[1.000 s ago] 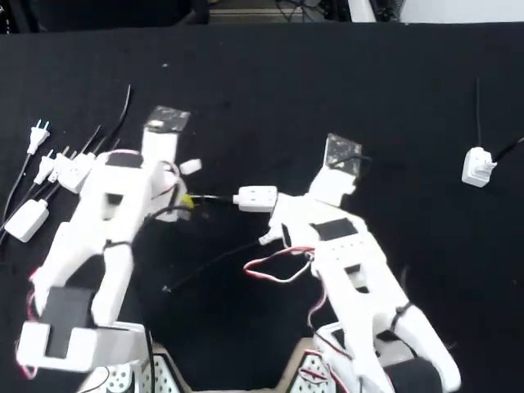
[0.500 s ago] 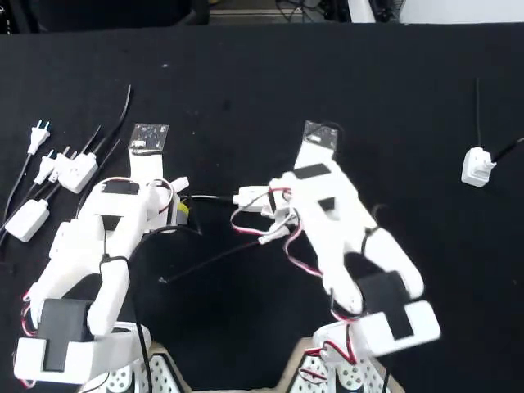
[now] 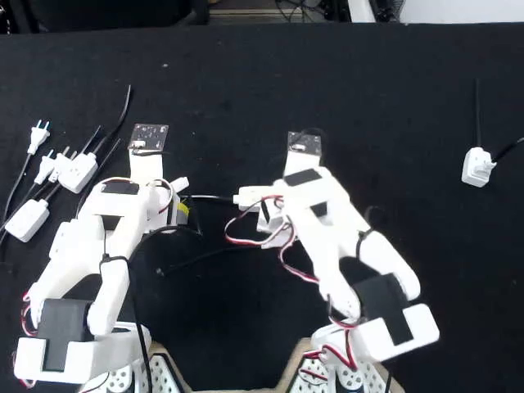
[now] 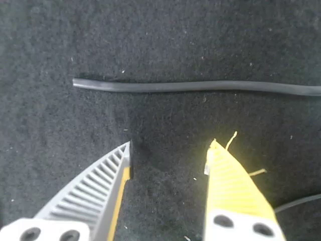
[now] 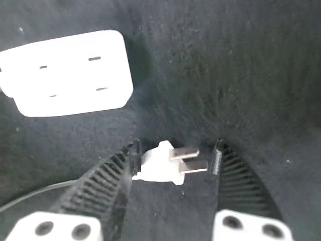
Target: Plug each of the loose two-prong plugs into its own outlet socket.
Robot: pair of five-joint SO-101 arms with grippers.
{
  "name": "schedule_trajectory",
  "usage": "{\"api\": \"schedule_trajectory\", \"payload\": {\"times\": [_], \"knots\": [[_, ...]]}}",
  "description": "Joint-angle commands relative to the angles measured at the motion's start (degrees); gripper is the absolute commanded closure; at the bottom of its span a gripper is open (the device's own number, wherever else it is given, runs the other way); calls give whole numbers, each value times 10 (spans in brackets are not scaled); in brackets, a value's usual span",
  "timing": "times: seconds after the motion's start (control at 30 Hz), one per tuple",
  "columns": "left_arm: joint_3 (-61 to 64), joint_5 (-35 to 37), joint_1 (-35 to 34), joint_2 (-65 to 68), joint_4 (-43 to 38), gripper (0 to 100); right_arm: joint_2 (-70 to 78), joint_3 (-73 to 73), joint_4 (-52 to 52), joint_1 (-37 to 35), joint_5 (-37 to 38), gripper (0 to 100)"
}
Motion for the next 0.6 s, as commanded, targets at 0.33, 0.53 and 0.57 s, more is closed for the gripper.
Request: {"api": "schedule_trajectory", "payload": {"times": [0.33,0.53,0.57], "knots": [[-1,7,-5,-21,-7,751,0,-2,-71,-28,70,985],[-2,5,-5,-21,-7,751,-15,-3,-67,-10,86,988],[-2,5,-5,-21,-7,751,-26,0,-64,-10,88,988]]}}
